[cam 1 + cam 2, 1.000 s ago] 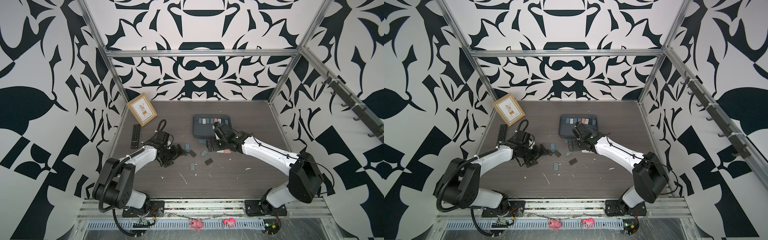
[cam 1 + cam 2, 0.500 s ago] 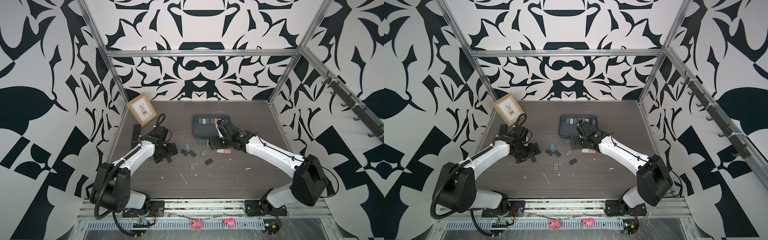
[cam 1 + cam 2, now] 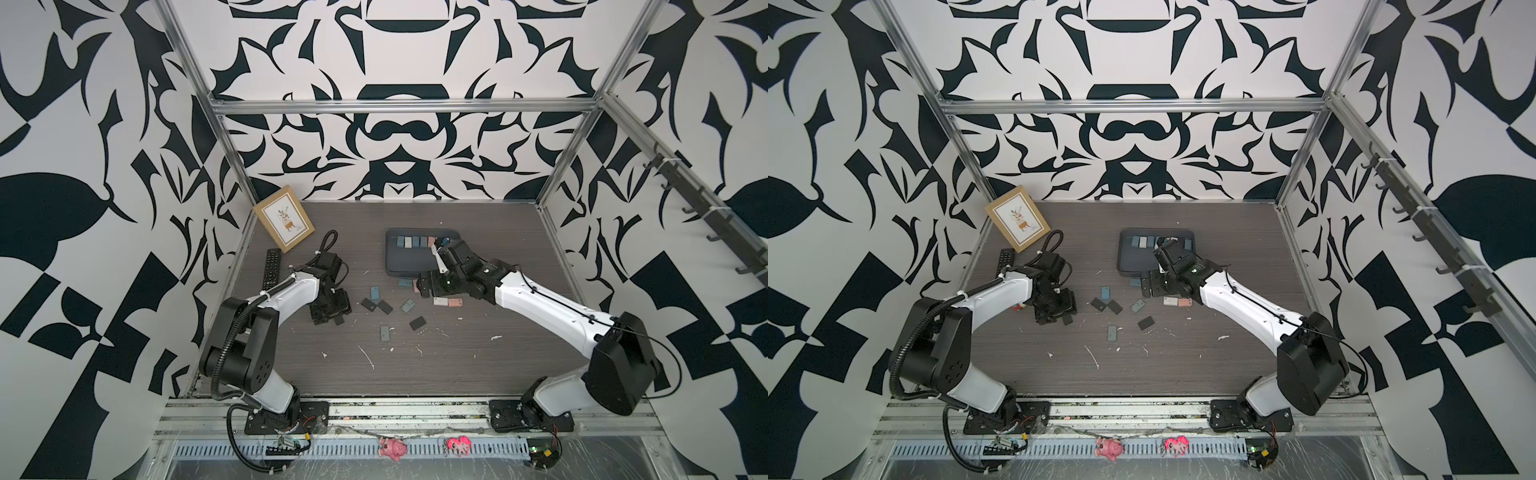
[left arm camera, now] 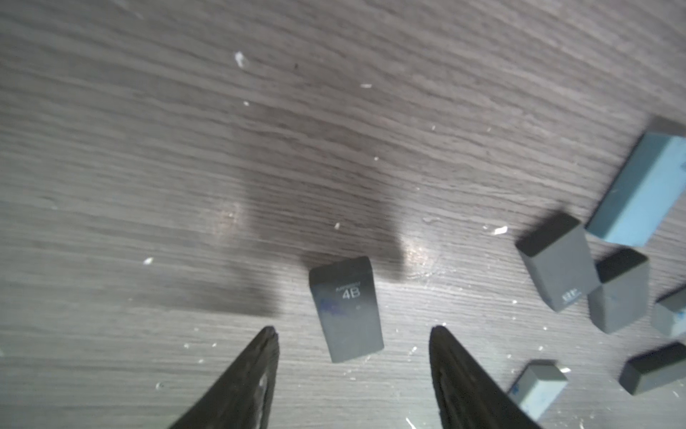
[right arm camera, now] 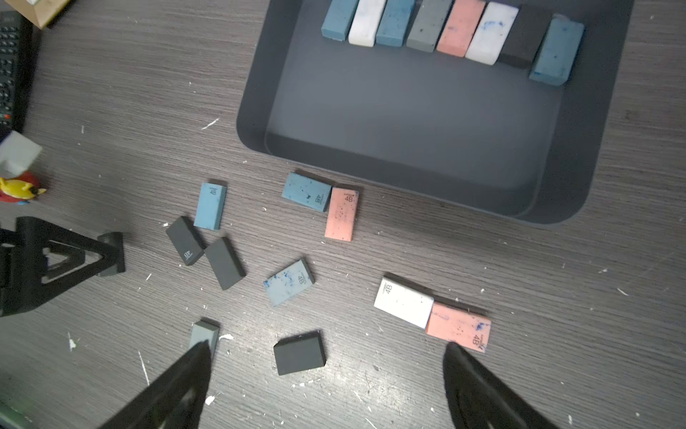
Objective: Put the eraser in the storage box
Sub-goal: Pick up the eraser from the center of the board.
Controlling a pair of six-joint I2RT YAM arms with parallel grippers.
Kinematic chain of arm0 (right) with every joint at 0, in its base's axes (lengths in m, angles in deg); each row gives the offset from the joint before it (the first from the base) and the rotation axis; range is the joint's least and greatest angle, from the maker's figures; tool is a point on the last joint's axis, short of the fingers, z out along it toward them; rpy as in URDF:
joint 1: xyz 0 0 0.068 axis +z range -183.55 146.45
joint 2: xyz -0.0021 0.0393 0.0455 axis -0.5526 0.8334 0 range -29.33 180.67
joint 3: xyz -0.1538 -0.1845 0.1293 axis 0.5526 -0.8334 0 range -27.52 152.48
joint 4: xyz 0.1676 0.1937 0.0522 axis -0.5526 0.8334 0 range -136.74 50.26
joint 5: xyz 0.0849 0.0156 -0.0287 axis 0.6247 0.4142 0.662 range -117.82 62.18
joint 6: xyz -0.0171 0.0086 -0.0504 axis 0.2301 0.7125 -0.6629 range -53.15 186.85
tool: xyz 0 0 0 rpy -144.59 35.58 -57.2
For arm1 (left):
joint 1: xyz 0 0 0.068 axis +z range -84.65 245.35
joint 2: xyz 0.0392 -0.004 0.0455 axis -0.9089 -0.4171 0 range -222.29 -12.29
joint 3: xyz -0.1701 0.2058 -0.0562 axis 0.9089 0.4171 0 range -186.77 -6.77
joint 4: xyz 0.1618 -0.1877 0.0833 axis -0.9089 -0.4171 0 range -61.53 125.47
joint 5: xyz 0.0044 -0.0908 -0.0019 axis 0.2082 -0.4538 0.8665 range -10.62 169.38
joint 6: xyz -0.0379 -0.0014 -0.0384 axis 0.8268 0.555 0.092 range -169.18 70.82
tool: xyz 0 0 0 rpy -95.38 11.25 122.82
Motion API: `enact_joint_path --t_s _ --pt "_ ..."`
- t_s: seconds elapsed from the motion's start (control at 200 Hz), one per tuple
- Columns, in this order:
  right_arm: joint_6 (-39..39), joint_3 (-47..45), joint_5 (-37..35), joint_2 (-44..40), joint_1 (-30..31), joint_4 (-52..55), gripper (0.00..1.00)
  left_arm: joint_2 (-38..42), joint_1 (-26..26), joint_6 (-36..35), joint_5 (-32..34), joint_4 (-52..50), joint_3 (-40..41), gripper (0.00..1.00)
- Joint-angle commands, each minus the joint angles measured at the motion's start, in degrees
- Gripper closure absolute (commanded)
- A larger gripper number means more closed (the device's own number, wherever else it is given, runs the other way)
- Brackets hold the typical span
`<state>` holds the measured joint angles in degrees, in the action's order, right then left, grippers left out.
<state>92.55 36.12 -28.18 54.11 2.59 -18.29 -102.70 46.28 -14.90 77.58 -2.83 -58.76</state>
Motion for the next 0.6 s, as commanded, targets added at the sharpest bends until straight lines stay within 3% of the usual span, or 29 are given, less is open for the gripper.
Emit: enact_joint_path --t_s 0.0,0.35,0.595 --pt "1.3 0.8 3.3 -2.7 -3.2 -0.5 0.01 -1.5 0.0 -0.7 1.2 -0.3 -0.7 0.36" --pt "1.4 1.1 9.5 -5.6 -13.7 -0.1 0.01 -4.3 -1.1 -2.2 4.4 0.1 -1.1 0.5" --pt "1.4 -0.1 10.1 -5.9 -15.6 -0.3 0.01 -5.5 -2.1 -3.3 6.7 0.0 -1.3 0.64"
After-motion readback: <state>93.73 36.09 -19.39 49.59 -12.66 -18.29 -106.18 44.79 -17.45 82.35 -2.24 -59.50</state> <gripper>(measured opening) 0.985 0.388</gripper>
